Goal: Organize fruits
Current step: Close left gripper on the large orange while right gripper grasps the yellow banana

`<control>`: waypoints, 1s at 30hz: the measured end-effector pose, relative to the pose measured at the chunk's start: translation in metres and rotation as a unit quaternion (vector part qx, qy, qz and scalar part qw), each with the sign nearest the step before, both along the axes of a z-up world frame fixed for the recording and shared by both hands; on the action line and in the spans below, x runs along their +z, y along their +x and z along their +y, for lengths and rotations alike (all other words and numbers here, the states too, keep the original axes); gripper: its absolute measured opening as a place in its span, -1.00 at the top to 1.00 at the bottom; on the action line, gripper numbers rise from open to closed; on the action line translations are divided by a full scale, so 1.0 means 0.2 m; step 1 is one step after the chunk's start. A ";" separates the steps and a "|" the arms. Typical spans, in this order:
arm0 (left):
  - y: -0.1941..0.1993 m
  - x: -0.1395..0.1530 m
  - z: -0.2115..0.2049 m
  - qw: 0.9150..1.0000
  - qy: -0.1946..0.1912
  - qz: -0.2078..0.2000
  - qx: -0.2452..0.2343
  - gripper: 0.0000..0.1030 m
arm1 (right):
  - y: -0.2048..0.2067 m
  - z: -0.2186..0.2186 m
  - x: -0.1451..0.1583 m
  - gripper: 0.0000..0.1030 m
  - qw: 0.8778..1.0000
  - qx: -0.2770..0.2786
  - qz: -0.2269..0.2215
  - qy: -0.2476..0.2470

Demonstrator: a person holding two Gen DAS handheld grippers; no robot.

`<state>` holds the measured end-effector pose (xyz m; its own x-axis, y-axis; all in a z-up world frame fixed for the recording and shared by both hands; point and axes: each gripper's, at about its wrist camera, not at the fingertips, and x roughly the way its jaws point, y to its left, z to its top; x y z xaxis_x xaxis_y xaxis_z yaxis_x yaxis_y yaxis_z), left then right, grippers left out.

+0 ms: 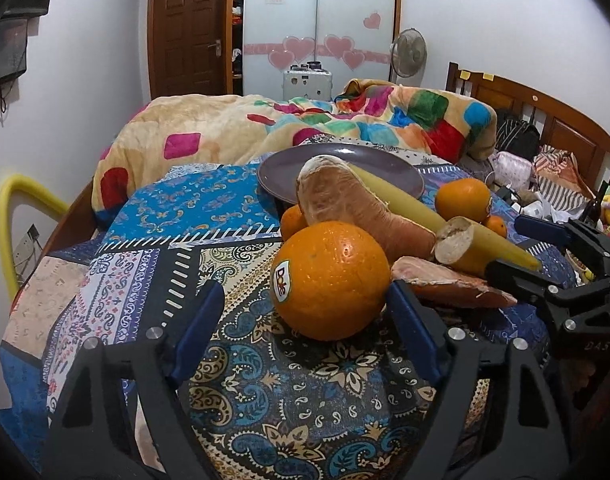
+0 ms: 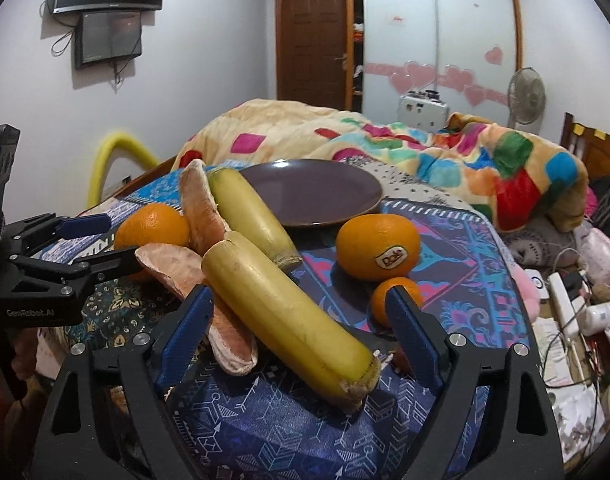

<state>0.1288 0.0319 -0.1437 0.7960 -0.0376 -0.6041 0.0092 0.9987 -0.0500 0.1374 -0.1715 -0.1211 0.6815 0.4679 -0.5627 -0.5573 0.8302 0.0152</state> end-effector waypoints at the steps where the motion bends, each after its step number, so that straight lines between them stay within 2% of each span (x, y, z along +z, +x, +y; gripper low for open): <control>1: 0.00 0.00 0.01 1.000 -0.003 0.001 -0.001 -0.63 | 0.01 0.00 0.00 -0.67 1.000 0.004 0.002 -0.001; 5: 0.01 0.00 0.03 1.000 -0.018 0.012 -0.007 -0.63 | 0.05 0.02 0.00 -0.64 1.000 0.023 0.016 -0.008; 9: 0.01 0.01 0.02 1.000 -0.007 0.017 -0.012 -0.61 | 0.08 0.03 0.00 -0.59 0.998 0.046 0.028 -0.018; 13: 0.01 0.01 0.01 1.000 0.002 0.018 -0.015 -0.60 | 0.10 0.05 0.01 -0.30 0.996 0.078 0.042 -0.023; 15: 0.02 0.01 0.02 1.000 -0.003 0.022 -0.017 -0.60 | 0.10 0.06 0.01 -0.10 0.994 0.094 0.052 -0.024; 17: 0.05 0.01 0.02 0.999 -0.010 0.026 -0.018 -0.60 | 0.12 0.06 0.02 0.02 0.992 0.106 0.065 -0.020; 20: 0.07 0.01 0.02 0.999 -0.015 0.027 -0.019 -0.56 | 0.12 0.06 0.02 0.04 0.992 0.106 0.064 -0.022; 22: 0.08 0.01 0.01 0.999 -0.021 0.029 -0.034 -0.28 | 0.11 0.06 0.02 0.05 0.993 0.101 0.064 -0.019; 26: 0.08 0.01 -0.04 0.999 0.001 0.032 -0.041 -0.27 | 0.10 0.05 0.03 0.16 0.995 0.083 0.060 -0.015; 30: 0.04 0.03 -0.02 0.998 0.001 0.041 -0.044 -0.26 | 0.11 0.03 0.04 0.22 0.996 0.061 0.064 -0.007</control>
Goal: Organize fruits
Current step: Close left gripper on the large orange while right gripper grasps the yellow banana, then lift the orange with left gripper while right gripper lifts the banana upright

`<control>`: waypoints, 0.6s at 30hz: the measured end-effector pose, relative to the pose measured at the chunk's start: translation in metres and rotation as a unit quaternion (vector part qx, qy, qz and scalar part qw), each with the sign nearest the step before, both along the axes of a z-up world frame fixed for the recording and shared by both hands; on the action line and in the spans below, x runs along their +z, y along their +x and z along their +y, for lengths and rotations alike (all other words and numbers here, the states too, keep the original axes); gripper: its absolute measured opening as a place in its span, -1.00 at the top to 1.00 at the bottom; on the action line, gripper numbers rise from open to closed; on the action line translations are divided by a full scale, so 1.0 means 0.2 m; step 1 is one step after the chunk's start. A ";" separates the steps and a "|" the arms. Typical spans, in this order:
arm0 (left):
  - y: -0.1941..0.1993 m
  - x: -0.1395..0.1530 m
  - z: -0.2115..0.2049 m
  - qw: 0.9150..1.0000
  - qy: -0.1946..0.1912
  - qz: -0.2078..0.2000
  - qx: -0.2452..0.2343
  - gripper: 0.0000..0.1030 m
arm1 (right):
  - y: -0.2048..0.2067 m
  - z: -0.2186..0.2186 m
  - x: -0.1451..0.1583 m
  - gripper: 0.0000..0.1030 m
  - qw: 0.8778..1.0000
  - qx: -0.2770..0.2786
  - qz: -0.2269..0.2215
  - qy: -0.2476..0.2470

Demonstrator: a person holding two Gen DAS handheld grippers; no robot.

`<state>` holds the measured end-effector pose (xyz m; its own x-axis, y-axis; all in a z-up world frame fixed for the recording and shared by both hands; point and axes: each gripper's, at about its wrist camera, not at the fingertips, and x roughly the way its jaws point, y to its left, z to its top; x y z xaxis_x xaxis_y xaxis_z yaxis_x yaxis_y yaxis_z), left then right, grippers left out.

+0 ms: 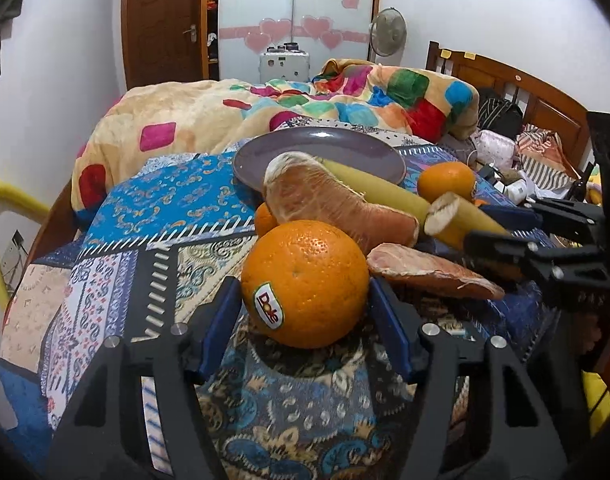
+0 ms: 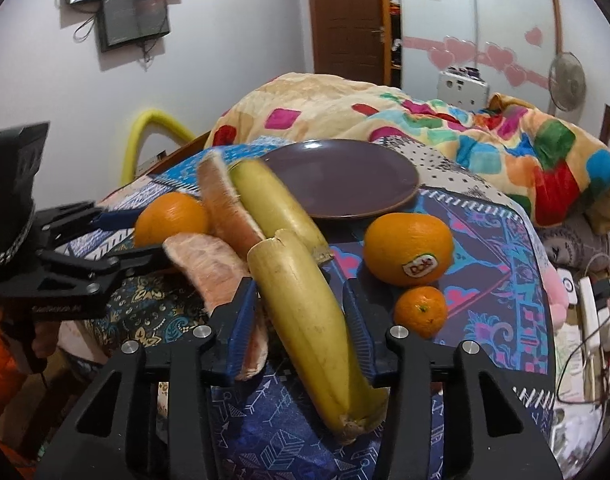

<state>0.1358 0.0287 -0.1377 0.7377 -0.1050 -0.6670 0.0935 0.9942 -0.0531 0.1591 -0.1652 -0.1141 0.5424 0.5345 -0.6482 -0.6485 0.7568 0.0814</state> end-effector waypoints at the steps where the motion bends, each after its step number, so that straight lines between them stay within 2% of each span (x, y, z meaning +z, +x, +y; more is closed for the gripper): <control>1: -0.01 0.00 0.01 1.000 0.001 0.003 0.001 -0.26 | 0.00 0.00 0.00 0.23 1.000 -0.006 0.000 -0.002; 8: -0.11 0.01 0.08 1.000 0.018 0.009 0.015 -0.26 | 0.02 0.06 0.00 0.18 0.999 0.017 0.010 -0.037; 13: -0.13 0.00 0.09 1.000 0.010 0.005 0.019 -0.26 | 0.01 0.09 -0.04 0.19 0.998 0.019 0.003 -0.065; 18: -0.11 0.01 0.09 1.000 0.009 0.001 0.022 -0.25 | 0.02 0.05 -0.01 0.30 0.999 0.008 0.010 -0.046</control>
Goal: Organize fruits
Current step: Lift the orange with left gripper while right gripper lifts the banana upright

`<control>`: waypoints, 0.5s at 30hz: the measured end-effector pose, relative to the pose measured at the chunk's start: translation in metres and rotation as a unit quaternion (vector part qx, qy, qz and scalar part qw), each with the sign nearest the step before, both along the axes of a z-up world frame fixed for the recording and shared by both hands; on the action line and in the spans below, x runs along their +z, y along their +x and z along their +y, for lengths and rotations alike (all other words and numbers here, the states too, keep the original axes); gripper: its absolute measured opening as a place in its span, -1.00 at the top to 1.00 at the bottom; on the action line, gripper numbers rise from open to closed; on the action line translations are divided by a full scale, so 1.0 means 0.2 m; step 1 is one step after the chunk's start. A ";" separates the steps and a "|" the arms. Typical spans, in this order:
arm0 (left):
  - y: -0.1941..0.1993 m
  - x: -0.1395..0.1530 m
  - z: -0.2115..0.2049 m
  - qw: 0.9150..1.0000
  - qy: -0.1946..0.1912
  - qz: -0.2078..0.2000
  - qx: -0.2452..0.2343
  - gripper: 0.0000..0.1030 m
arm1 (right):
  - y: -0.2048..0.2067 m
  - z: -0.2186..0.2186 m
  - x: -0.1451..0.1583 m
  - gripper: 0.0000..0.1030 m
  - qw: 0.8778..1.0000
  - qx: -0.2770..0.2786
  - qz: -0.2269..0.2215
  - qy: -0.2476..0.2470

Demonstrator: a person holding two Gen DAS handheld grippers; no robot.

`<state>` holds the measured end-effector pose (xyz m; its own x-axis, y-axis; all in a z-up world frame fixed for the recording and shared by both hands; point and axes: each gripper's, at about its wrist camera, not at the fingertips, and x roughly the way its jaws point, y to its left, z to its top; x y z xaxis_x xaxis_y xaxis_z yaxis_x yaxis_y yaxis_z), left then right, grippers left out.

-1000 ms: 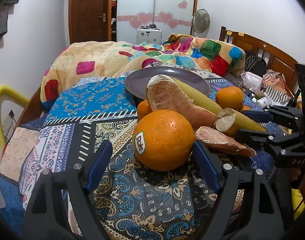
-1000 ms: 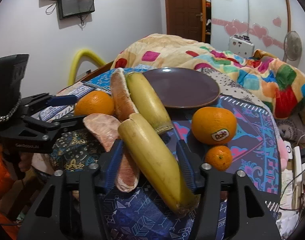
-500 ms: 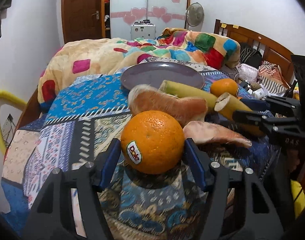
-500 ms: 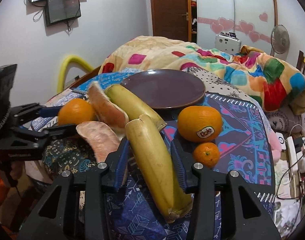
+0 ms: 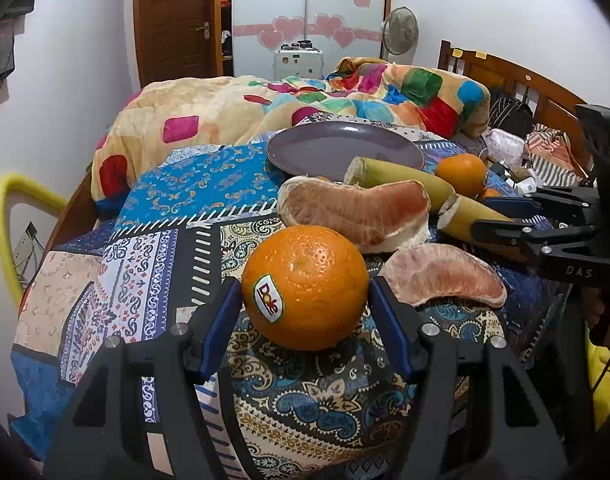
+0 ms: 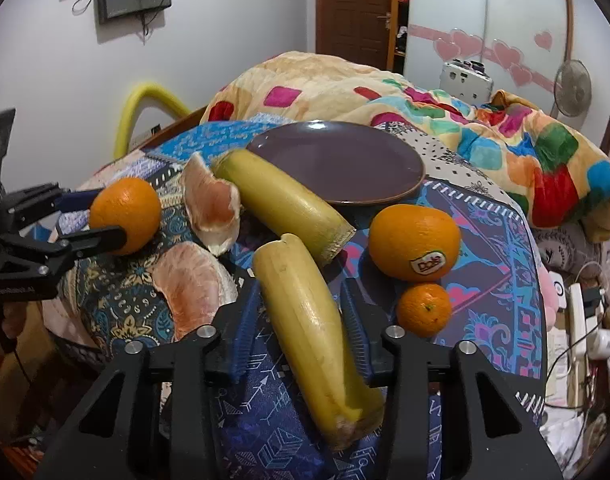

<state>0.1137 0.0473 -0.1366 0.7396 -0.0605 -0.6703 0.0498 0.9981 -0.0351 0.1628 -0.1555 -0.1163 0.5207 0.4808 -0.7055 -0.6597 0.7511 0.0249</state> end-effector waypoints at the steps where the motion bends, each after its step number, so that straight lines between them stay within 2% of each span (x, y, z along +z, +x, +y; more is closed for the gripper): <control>1: 0.00 0.00 0.00 1.000 -0.002 -0.001 0.000 -0.25 | -0.01 0.00 0.01 0.31 1.000 -0.004 -0.002 0.003; 8: -0.02 0.07 0.00 1.000 -0.009 -0.015 -0.001 -0.21 | -0.03 -0.07 0.11 0.38 0.999 -0.029 -0.017 0.039; 15: -0.04 0.08 -0.01 1.000 0.000 -0.016 -0.007 -0.17 | 0.00 0.00 0.06 0.38 1.000 -0.021 -0.006 -0.002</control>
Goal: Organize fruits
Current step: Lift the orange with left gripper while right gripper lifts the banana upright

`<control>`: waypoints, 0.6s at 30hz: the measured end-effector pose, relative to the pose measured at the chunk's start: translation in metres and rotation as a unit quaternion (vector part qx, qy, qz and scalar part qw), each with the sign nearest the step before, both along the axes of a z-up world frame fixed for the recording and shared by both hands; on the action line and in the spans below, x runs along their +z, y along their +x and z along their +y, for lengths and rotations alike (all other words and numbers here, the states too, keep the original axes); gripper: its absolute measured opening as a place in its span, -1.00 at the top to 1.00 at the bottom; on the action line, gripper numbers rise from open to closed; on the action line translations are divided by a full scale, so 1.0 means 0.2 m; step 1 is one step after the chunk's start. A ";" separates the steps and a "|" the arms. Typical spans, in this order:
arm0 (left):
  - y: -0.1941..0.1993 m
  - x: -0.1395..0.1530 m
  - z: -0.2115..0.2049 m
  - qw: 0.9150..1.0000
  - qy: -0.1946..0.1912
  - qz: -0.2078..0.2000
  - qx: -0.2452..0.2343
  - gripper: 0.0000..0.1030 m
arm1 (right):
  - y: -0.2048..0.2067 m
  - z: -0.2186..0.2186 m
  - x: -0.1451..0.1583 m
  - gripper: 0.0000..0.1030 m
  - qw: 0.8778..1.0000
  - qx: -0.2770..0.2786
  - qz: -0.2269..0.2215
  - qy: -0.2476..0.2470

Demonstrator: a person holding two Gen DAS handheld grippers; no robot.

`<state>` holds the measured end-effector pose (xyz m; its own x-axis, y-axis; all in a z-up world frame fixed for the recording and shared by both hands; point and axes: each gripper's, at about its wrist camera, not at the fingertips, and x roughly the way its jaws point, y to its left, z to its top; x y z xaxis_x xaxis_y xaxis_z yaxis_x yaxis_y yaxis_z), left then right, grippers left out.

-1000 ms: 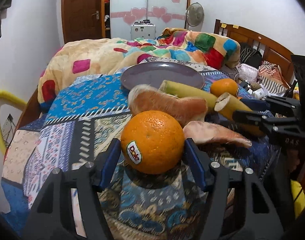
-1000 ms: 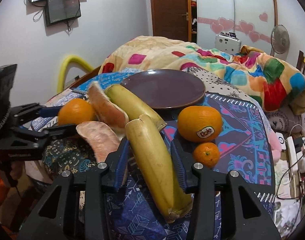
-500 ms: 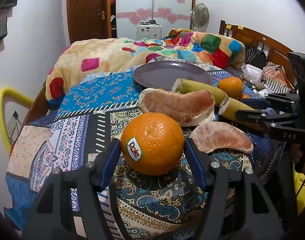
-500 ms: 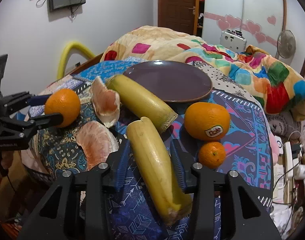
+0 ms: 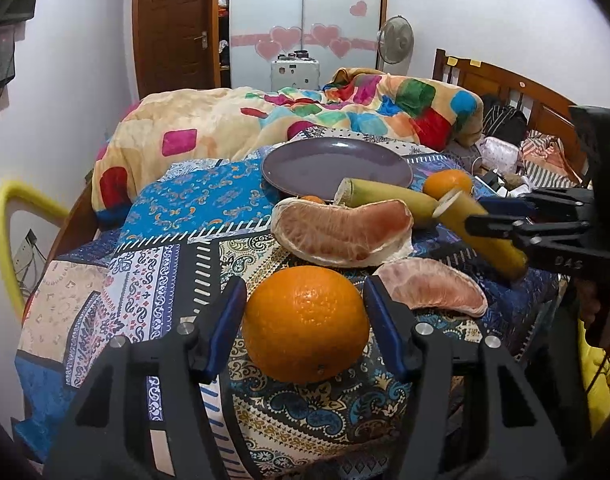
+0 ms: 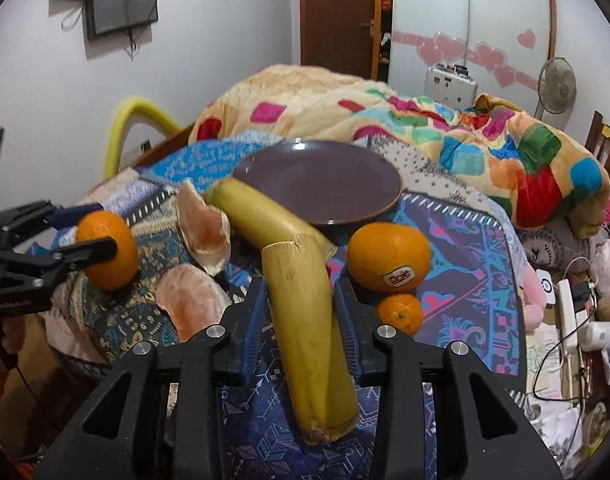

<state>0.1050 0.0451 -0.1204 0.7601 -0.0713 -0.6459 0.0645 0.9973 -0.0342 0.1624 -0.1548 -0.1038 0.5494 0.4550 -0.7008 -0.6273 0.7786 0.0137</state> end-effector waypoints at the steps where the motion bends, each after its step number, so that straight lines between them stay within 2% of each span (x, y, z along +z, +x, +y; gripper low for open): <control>1: 0.00 0.00 0.00 1.000 0.000 0.000 -0.001 -0.17 | 0.01 0.01 -0.02 0.38 1.000 0.001 0.007 -0.005; 5: 0.01 -0.01 0.02 1.000 -0.007 0.003 -0.003 -0.18 | 0.01 0.02 -0.04 0.32 1.000 0.007 0.006 -0.011; 8: 0.02 -0.02 0.02 1.000 -0.009 0.003 -0.004 -0.18 | 0.02 0.05 -0.08 0.29 0.999 0.020 0.026 -0.022; 18: 0.08 -0.05 -0.03 1.000 0.003 0.006 -0.008 -0.27 | 0.00 0.05 -0.10 0.28 0.999 0.023 0.019 -0.022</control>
<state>0.1205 0.0398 -0.1303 0.7512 -0.0797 -0.6553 0.0800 0.9964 -0.0295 0.1629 -0.1440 -0.1230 0.5012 0.4462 -0.7414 -0.6614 0.7500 0.0043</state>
